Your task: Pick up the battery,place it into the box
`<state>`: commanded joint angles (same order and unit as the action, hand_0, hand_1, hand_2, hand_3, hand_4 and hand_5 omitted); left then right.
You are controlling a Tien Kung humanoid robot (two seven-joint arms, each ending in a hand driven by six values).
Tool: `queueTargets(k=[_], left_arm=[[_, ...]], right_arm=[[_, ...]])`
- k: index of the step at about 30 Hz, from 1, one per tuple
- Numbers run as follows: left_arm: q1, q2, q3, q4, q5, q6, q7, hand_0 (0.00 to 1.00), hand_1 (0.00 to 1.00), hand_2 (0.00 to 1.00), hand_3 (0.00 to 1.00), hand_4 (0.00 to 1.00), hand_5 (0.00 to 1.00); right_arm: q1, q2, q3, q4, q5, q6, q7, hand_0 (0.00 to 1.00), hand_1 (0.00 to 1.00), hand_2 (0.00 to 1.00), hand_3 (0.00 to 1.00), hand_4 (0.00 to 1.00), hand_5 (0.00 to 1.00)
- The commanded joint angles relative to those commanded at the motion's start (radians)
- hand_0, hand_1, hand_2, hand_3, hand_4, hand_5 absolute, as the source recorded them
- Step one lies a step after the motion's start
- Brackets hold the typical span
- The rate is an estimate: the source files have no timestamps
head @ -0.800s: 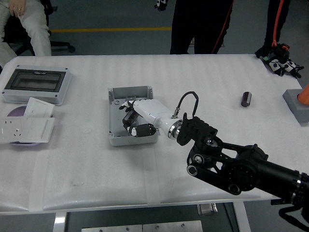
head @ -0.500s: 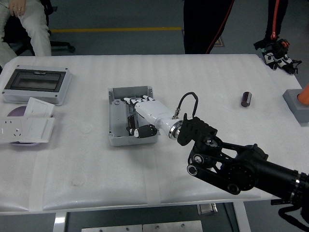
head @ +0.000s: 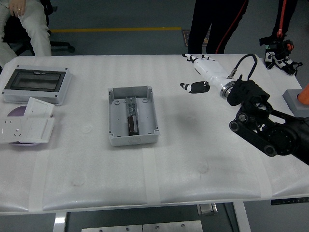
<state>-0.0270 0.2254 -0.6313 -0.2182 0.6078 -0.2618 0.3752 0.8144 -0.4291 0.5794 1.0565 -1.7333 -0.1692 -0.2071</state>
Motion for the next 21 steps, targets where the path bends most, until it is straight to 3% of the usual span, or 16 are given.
queueTargets(k=[4,9,16,21], left_arm=[[-0.003,0.001,0.001,0.0,-0.001,0.0,-0.001,0.373,0.589,0.457,0.377,0.612,0.394],[-0.006,0.002,0.002,0.0,-0.002,-0.001,0.0,0.373,0.59,0.457,0.376,0.604,0.39],[-0.008,0.004,-0.001,-0.001,0.002,-0.002,0.001,0.374,0.592,0.458,0.374,0.596,0.385],[-0.013,0.007,-0.003,-0.001,0.007,-0.003,0.0,0.373,0.595,0.457,0.372,0.591,0.383]], right_arm=[[0.047,-0.065,-0.066,-0.098,0.075,0.028,0.008,0.998,0.835,0.872,0.967,0.784,0.34],[0.078,-0.099,-0.163,-0.212,0.165,0.079,0.012,0.998,0.789,0.846,0.942,0.787,0.34],[0.097,-0.114,-0.275,-0.333,0.25,0.14,0.022,0.98,0.786,0.854,0.948,0.784,0.333],[0.116,-0.104,-0.331,-0.388,0.31,0.154,0.035,0.998,0.797,0.861,0.964,0.817,0.354]])
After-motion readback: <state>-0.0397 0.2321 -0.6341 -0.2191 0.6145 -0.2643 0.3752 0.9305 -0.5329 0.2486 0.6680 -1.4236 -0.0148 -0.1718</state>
